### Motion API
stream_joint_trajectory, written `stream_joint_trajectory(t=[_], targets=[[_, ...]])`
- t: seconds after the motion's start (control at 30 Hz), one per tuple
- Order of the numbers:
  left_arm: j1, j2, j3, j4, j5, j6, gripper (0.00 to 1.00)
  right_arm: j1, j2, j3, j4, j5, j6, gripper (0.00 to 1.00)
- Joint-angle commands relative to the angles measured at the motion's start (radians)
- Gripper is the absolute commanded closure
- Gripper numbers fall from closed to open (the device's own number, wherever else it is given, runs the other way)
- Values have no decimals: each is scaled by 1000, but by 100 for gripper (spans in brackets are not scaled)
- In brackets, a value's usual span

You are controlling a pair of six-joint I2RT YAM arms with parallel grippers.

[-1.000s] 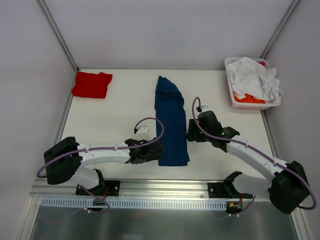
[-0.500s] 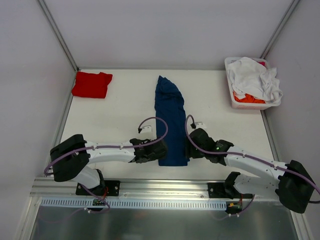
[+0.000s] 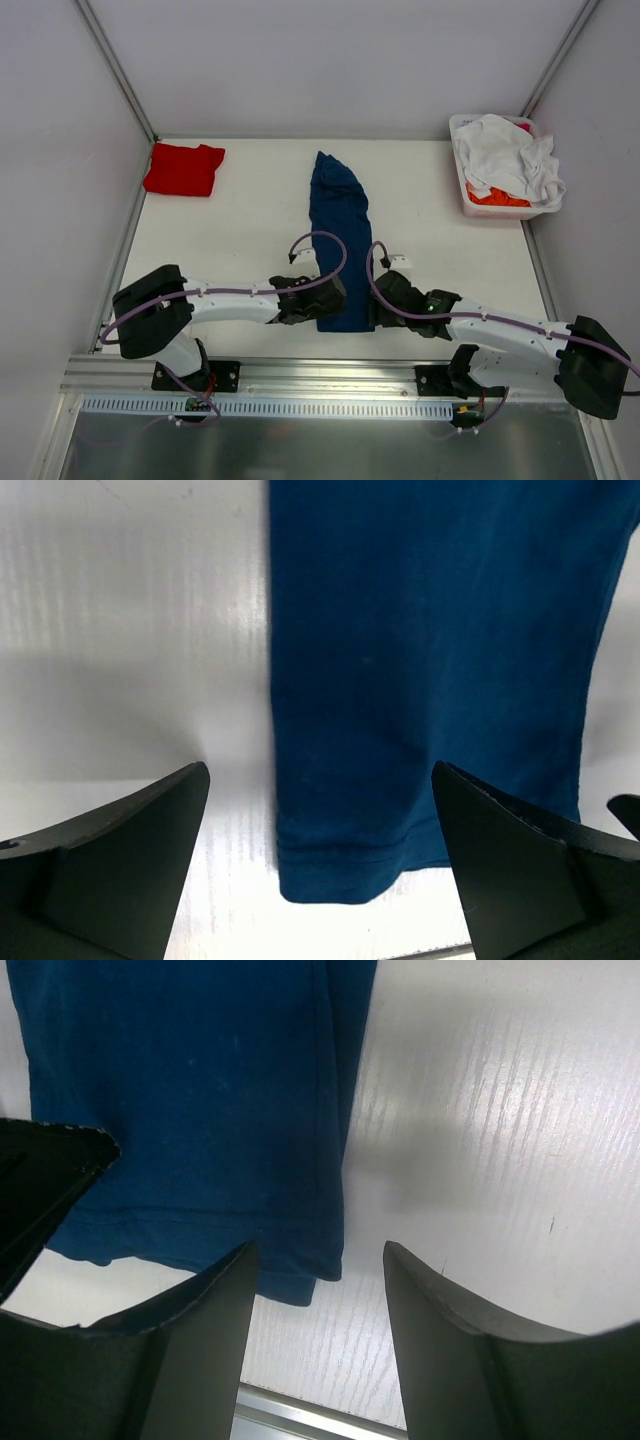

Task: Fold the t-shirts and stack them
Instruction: Fold the tshirt

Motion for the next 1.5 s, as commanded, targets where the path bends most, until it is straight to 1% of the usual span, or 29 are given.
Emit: stream_joint_trajectory(t=[0.0,0.33,0.4,0.6,0.8,0.87,0.9,0.93,1.07,1.17,1.2,1.27,1.3,1.33,1.37,1.43,1.47], targets=[[-24,22,-21,-1,62,-31,5,15,13,0,18,47,41,43],[-86,-32,-76,0,93,-111,7,32,58,-7,56,50,70,43],[-101,-35,-88,-1,97,-128,9,40,66,-12,60,56,79,43],[-112,-9,-104,0,88,-156,10,60,95,-24,91,56,105,44],[-110,39,-70,2,73,-147,12,69,102,-9,90,70,105,44],[-110,45,-65,0,74,-147,16,67,101,-4,84,78,104,45],[-110,46,-65,0,74,-148,19,70,99,-3,80,81,104,49],[-110,46,-65,2,76,-150,21,70,95,-4,80,82,104,50],[-110,37,-82,0,76,-160,26,70,98,-4,82,88,107,52],[-110,28,-91,2,74,-163,28,72,112,-6,91,85,110,56],[-110,23,-93,0,74,-165,29,72,115,-6,96,84,111,61],[-110,22,-96,0,73,-166,33,73,122,-6,105,81,111,66],[-110,20,-96,2,74,-166,34,73,128,-6,108,79,110,68],[-112,22,-96,0,76,-168,37,75,132,-4,110,79,111,73],[-110,22,-96,0,77,-168,45,73,135,-4,110,81,111,75],[-112,29,-96,2,82,-170,53,77,141,-3,113,79,111,79],[-112,31,-95,2,83,-170,59,77,142,-1,113,79,111,80]])
